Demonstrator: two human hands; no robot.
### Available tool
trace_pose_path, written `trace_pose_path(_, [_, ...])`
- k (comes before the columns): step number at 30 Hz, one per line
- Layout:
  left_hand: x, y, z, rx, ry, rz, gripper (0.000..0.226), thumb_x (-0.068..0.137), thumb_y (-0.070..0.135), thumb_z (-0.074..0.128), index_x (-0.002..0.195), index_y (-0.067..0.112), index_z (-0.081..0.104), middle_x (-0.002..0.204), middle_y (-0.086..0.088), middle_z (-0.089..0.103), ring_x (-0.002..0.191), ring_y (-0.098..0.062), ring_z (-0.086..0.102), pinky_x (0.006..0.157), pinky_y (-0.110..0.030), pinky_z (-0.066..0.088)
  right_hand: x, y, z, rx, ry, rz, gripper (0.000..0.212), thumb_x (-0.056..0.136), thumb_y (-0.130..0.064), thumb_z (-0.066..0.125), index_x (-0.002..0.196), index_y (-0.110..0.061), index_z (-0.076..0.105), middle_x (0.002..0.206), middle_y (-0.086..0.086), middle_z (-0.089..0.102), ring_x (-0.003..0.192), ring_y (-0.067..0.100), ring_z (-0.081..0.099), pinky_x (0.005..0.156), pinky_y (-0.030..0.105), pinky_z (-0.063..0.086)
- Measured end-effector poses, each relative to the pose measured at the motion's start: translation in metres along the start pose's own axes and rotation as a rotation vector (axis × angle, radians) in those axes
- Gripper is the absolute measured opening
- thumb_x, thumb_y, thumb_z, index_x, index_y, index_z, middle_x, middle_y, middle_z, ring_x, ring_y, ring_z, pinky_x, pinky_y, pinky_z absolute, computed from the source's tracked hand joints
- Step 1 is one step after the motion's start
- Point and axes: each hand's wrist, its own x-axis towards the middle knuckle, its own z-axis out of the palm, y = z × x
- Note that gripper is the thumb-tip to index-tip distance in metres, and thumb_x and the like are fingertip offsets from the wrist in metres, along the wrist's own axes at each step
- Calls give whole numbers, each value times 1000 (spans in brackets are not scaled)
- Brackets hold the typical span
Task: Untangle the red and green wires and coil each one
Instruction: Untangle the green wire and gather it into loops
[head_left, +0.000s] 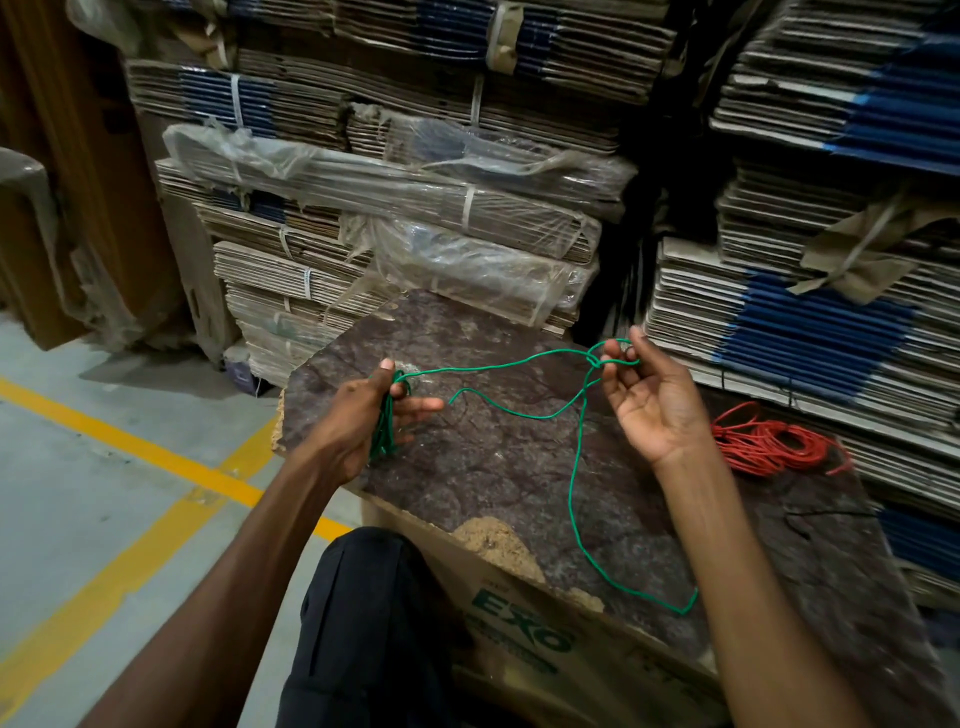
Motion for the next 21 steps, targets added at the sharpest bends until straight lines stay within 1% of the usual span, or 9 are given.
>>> trace_pose_path(1, [-1,0,1,6,1,6,43,103,47,32,70,20,42,98,-20,73,89,-27,71,81,-40,50,0,-2,-1,6,-5,-5,11,82,-19,66,81,-12,58,74,5,72,69,9,69,59,16,55])
trace_pose_path(3, [0,0,1,2,4,13,44,103,47,32,70,19,42,98,-21,73,89,-27,70,83,-41,50,1,-3,-3,2,-14,-8,13,79,-22,65,85,-12,59,77,5,74,69,10,70,60,17,56])
trace_pose_path(6, [2,0,-1,-23,16,18,44,103,47,33,69,19,43,97,-21,73,91,-28,69,84,-42,50,2,-1,-7,-64,-32,23,13,92,-25,56,90,-13,62,83,1,76,71,6,71,55,16,54])
trace_pose_path(9, [1,2,-3,-30,36,38,45,102,46,33,69,18,42,92,-19,74,88,-26,70,80,-40,50,3,2,-11,-116,-127,40,21,99,-24,45,104,-15,63,101,-1,75,68,-1,67,46,12,41])
trace_pose_path(11, [1,2,-4,-51,51,46,46,103,46,31,67,19,41,88,-17,74,85,-24,72,80,-41,50,2,3,-11,-125,-207,33,25,100,-22,42,115,-14,61,119,0,69,63,-2,59,46,12,36])
trace_pose_path(13, [3,3,-7,-69,67,43,47,103,47,29,66,20,40,85,-15,75,85,-23,72,83,-41,49,-1,4,-9,-140,-261,29,28,97,-22,45,118,-13,60,126,0,66,63,0,55,49,13,36])
trace_pose_path(16, [4,3,-9,-54,79,45,48,103,47,29,65,20,40,85,-16,74,85,-23,72,78,-40,47,-3,11,-5,-225,-267,4,34,86,-16,56,119,-11,61,112,-3,70,69,2,58,52,14,41])
trace_pose_path(19, [2,3,-9,-13,78,48,47,103,47,30,66,19,41,88,-16,74,78,-19,73,70,-36,46,1,27,0,-415,-153,-52,40,85,-3,63,123,-13,60,99,-5,71,70,1,61,53,15,44])
trace_pose_path(21, [0,4,-7,27,75,58,46,103,46,31,67,19,41,86,-16,74,71,-16,72,63,-33,44,7,37,0,-549,-49,-132,38,83,-1,68,118,-14,62,89,-7,68,66,0,61,49,14,43])
